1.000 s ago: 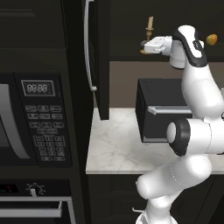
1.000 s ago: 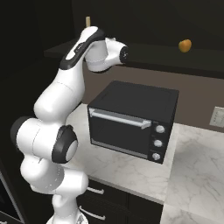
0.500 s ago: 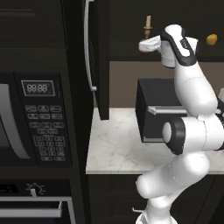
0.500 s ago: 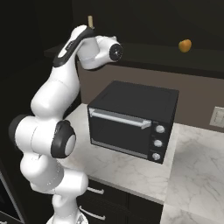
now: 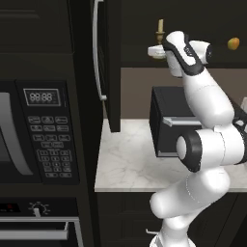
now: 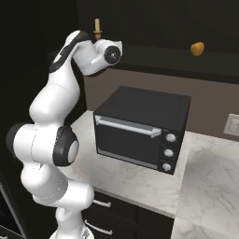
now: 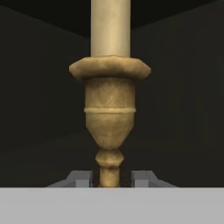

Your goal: Pick the candle and candle from the dining table and place them in the open cabinet. Close the cabinet after placing the objects.

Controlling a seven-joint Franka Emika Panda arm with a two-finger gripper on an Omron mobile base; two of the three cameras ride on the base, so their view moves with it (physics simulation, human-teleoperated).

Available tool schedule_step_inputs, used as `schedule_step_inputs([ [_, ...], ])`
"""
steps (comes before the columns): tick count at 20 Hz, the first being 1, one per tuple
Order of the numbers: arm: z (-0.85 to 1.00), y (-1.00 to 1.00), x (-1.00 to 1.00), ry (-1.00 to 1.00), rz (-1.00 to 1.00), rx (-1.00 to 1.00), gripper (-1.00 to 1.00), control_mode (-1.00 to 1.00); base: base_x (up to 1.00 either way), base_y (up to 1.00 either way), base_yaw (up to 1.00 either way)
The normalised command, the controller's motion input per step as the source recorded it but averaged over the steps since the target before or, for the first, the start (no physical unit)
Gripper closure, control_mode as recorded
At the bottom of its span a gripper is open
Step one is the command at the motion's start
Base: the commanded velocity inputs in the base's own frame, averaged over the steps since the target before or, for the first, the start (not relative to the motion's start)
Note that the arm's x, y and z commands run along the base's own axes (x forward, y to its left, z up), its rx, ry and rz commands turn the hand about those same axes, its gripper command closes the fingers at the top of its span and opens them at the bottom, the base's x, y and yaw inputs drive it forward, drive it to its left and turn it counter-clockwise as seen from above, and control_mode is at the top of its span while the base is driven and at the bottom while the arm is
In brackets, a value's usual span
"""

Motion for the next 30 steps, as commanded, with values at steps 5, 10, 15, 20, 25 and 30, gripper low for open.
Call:
schedule_step_inputs([
  [5,0.00,-0.33,0.00,0.00,-0.11,0.00,-1.00,-1.00,0.00,0.00,0.00],
  [10,0.00,-0.24,-0.07,0.00,-0.10,0.00,-1.00,-1.00,0.00,0.00,0.00],
  [15,0.03,0.00,-0.40,0.04,-0.14,0.00,-1.00,-1.00,0.00,0.00,0.00],
  [20,0.19,0.00,-0.80,0.12,-0.27,0.00,-1.00,-1.00,0.00,0.00,0.00],
  [25,0.50,0.00,-0.87,0.23,-0.27,0.02,-1.00,-1.00,0.00,0.00,0.00],
  [30,0.51,0.04,-0.88,0.36,-0.24,0.07,-1.00,-1.00,0.00,0.00,0.00],
])
